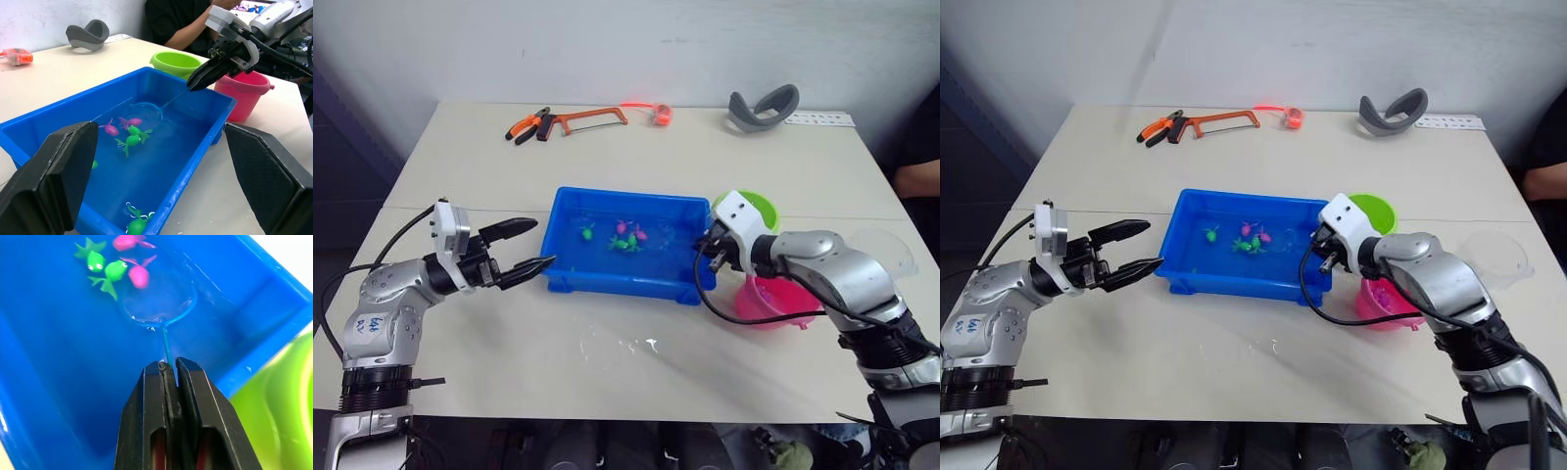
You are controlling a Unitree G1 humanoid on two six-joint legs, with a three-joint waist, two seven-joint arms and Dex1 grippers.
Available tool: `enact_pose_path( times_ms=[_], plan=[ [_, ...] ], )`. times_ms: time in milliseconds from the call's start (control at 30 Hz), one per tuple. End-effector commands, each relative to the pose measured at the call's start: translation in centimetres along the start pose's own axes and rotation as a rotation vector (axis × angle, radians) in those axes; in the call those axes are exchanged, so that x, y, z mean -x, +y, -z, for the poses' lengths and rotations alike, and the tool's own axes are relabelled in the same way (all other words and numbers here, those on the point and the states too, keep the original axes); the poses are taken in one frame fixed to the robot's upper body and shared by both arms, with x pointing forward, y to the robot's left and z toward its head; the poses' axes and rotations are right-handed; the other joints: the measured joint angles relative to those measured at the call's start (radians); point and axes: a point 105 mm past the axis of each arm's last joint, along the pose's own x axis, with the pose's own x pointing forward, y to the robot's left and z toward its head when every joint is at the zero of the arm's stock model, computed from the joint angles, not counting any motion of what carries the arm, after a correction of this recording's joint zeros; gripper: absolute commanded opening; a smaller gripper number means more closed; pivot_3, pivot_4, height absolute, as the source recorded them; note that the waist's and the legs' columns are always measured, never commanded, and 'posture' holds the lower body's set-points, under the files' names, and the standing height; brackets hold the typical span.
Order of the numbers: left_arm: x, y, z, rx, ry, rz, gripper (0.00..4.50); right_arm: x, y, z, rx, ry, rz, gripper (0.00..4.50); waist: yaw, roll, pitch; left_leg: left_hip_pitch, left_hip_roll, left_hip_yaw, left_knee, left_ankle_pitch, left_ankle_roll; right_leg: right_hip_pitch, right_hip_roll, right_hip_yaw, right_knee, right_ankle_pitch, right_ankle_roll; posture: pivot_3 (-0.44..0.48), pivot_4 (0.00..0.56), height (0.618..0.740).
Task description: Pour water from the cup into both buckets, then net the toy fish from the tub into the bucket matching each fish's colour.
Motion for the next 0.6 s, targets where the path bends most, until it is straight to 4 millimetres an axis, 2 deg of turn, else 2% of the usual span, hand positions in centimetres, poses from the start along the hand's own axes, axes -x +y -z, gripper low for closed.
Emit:
enact_pose_path(
  times_ms=[33,600],
  plan=[
    [-0.2,0.0,-1.0,-0.043,0.002,0.005,4.45,0.5,-0.7,-0.8,-0.013,-0.038,0.028,0.00,-0.001,0.000,0.000,0.000,0.000,0.000,0.000,0.000,0.000,-0.001,0.000,0.000,0.000,0.000,0.000,0.000,0.150,0.740],
    [-1.0,-0.3,-1.3,-0.035,-0.007,0.018,4.45,1.0,-1.8,-1.5,-0.068,-0.126,0.077,0.00,-0.005,0.000,0.000,-0.001,0.000,0.001,0.000,0.001,0.000,-0.001,0.001,0.000,0.001,0.000,0.000,0.000,0.150,0.740]
  ],
)
